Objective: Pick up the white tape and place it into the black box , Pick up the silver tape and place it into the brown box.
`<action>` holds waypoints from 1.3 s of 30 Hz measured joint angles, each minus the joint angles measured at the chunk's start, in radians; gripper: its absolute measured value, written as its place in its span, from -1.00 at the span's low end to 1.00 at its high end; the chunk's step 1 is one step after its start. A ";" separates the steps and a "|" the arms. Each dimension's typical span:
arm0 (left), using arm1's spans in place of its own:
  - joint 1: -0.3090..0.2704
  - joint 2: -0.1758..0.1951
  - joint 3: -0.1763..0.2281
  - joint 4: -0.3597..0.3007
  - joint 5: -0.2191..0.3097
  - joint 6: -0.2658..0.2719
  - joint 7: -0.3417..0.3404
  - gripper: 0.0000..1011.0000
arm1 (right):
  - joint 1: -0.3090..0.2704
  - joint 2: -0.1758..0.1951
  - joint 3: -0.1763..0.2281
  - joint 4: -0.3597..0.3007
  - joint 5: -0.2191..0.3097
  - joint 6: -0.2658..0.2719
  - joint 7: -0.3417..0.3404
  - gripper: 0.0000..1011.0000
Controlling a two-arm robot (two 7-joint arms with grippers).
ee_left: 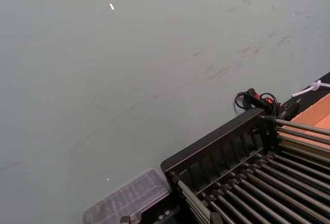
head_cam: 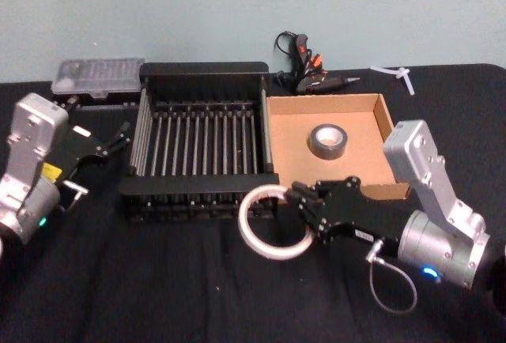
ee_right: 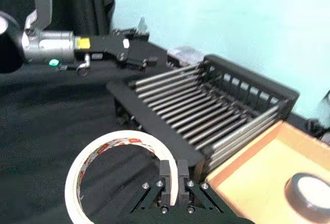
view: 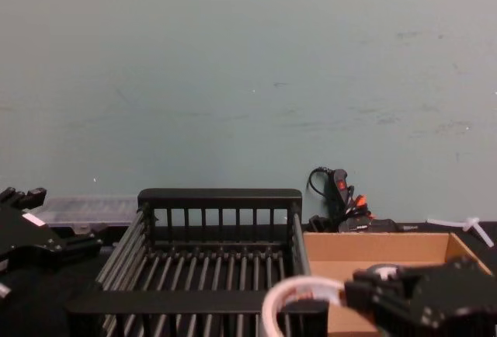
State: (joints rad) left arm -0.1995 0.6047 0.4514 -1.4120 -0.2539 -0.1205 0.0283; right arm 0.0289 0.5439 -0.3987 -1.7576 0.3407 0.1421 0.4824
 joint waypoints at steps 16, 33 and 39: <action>0.000 0.000 0.000 0.000 0.000 0.000 0.000 0.98 | 0.154 -0.088 -0.028 0.082 -0.012 0.059 -0.069 -0.82; 0.000 0.000 0.000 0.000 0.000 0.000 0.000 0.98 | 0.363 -0.262 -0.080 0.351 -0.109 0.054 -0.136 -0.82; 0.000 0.000 0.000 0.000 0.000 0.000 0.000 0.98 | 0.412 -0.319 -0.088 0.453 -0.141 0.036 -0.149 -0.82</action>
State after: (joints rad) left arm -0.1995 0.6047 0.4514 -1.4120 -0.2539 -0.1205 0.0283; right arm 0.4408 0.2248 -0.4871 -1.3045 0.1996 0.1781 0.3335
